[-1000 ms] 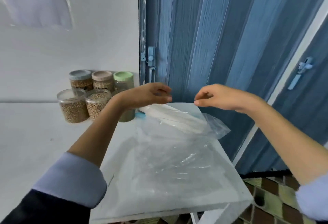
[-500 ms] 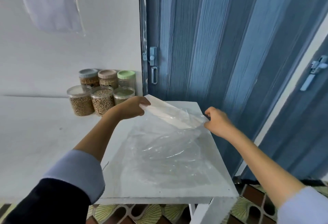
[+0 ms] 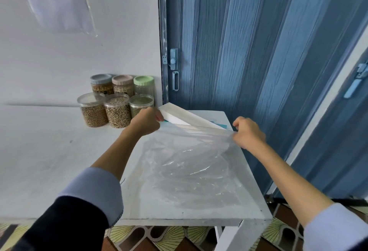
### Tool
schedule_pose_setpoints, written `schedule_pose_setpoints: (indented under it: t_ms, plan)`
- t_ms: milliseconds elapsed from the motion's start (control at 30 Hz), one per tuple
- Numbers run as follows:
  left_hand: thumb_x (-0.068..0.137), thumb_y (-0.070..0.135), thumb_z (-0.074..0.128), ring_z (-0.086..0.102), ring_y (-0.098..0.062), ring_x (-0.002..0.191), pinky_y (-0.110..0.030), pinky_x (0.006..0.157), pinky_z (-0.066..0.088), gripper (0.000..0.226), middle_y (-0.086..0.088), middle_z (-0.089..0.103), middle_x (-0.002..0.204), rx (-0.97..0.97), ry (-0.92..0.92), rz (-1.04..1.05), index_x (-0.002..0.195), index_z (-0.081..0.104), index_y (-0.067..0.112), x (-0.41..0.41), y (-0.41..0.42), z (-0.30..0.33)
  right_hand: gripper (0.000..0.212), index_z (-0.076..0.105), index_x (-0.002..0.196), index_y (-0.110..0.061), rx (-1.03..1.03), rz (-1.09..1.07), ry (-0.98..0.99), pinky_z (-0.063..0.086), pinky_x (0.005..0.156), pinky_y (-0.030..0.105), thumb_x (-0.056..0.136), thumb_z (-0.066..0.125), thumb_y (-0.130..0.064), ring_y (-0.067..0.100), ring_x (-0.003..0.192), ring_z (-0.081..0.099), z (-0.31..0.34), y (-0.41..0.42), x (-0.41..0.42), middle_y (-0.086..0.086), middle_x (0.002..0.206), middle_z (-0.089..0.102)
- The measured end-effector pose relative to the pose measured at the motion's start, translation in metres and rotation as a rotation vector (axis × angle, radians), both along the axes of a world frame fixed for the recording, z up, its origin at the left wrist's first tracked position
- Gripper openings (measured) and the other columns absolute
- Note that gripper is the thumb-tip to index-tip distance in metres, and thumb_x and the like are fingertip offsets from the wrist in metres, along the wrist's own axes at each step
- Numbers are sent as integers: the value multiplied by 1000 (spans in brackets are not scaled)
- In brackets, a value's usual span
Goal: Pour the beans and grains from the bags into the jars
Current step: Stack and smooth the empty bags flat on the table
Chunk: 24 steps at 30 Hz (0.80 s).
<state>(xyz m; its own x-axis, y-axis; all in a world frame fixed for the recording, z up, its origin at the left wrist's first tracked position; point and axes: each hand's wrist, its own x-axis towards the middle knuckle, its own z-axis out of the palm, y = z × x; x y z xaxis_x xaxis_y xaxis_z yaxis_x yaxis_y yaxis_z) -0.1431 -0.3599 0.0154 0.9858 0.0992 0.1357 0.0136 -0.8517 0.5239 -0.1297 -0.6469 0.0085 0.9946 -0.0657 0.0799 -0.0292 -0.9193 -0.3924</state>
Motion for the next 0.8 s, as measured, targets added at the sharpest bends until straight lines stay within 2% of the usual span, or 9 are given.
schedule_pose_setpoints:
  t_ms: [67, 233, 300, 367, 433, 500, 600, 700, 800]
  plan:
    - [74, -15, 55, 62, -26, 102, -38, 91, 52, 37, -12, 68, 108, -25, 6, 0, 102, 71, 4, 0, 2, 1, 37, 55, 121, -15, 16, -9, -17, 40, 78, 33, 85, 56, -6, 27, 115, 49, 0, -2, 2, 5, 123, 52]
    - [79, -1, 68, 58, -27, 96, -29, 76, 47, 25, -16, 66, 110, -35, 25, 21, 104, 68, 1, -8, 14, 6, 38, 53, 120, -13, 123, 26, 17, 46, 83, 35, 84, 65, -17, 24, 108, 52, -1, -12, 3, 5, 121, 54]
    - [87, 11, 66, 58, -31, 94, -26, 65, 46, 24, -21, 63, 111, -72, 69, -39, 107, 63, -2, -17, 12, 10, 50, 49, 125, -10, 337, 96, 9, 45, 88, 34, 84, 72, -26, 19, 102, 50, -2, -11, -3, 2, 115, 51]
    - [93, 27, 58, 58, -32, 98, -29, 68, 48, 35, -21, 60, 110, -190, 139, -86, 113, 57, -2, -28, 13, 12, 63, 44, 131, -8, 558, 107, -60, 41, 84, 29, 82, 72, -37, 17, 100, 49, -9, -13, -13, 2, 115, 48]
    - [96, 38, 47, 57, -29, 103, -34, 75, 50, 41, -16, 57, 112, -282, 162, -69, 120, 51, 4, -40, 19, 12, 52, 49, 120, -9, 702, 4, -229, 40, 76, 27, 85, 66, -43, 17, 92, 53, -23, -16, -23, 2, 108, 52]
    - [98, 40, 41, 58, -28, 102, -39, 80, 51, 37, -12, 56, 114, -319, 188, -12, 117, 49, 9, -50, 27, 6, 31, 49, 86, -13, 809, -185, -384, 40, 68, 34, 93, 56, -42, 16, 71, 51, -40, -17, -34, 0, 82, 54]
    - [99, 26, 46, 63, -24, 84, -35, 73, 53, 24, -16, 61, 112, -322, 287, 49, 108, 54, 5, -62, 35, -7, 36, 47, 57, -14, 911, -256, -406, 45, 67, 45, 92, 47, -22, 24, 58, 48, -58, -15, -48, 2, 58, 53]
    - [97, 12, 51, 66, -19, 83, -31, 74, 54, 11, -14, 64, 115, -313, 432, -62, 104, 58, 9, -73, 38, -16, 25, 59, 57, -18, 888, -131, -320, 46, 67, 38, 80, 51, -16, 25, 66, 56, -62, -2, -59, 0, 62, 61]
    - [94, 15, 57, 64, -17, 97, -30, 81, 56, 26, -4, 59, 121, -385, 472, -175, 120, 56, 13, -83, 36, -24, 13, 62, 73, -26, 879, -25, -273, 49, 77, 42, 74, 51, -33, 26, 85, 63, -60, 12, -64, -9, 77, 63]
